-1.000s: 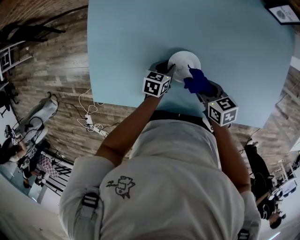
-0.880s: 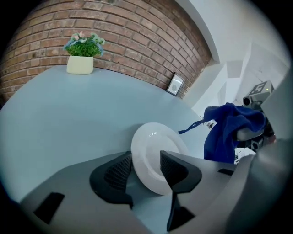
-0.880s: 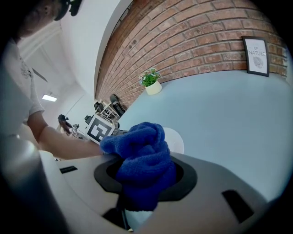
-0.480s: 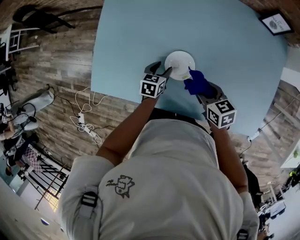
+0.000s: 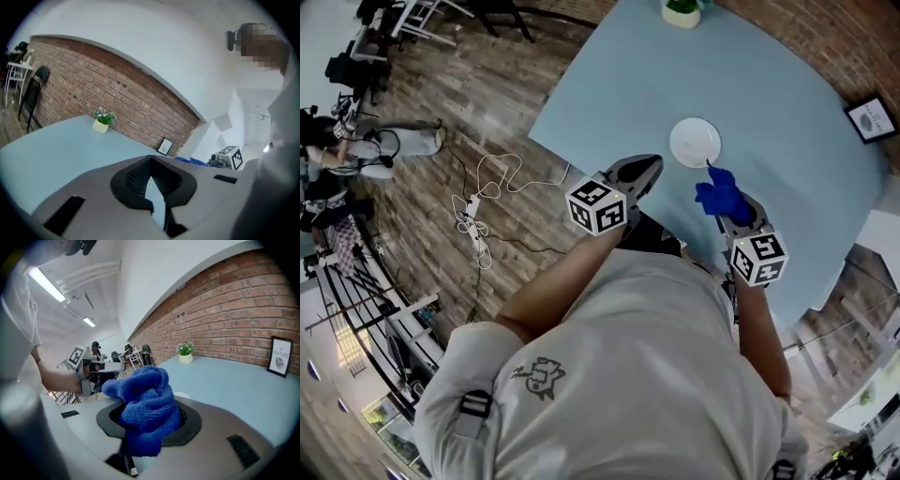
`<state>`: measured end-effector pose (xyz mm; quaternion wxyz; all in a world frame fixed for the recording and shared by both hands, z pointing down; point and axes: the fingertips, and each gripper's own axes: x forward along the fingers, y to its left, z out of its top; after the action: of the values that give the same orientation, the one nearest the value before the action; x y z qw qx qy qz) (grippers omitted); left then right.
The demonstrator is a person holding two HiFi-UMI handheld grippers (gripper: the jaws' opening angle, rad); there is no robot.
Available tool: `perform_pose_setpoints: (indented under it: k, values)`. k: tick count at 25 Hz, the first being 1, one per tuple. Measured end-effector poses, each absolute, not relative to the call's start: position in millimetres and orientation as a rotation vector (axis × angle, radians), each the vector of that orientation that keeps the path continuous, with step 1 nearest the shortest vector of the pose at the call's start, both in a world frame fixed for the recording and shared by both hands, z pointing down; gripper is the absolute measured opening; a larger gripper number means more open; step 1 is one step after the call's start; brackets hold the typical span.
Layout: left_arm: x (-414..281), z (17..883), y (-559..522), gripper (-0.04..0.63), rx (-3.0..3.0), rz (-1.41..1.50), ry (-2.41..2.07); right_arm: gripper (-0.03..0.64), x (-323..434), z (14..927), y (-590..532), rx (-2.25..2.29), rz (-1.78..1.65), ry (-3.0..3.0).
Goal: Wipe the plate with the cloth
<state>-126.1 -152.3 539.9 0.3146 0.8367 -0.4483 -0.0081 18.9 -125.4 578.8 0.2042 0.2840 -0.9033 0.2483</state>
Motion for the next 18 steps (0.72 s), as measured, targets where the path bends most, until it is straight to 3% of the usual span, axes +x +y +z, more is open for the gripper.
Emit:
perform_pose_setpoints:
  k: [18]
  values:
    - [-157.1,440.9,-12.9,0.005,2.520,0.008,-1.181,0.127,-39.5,496.6,-12.8,0.955,0.506,-2.662]
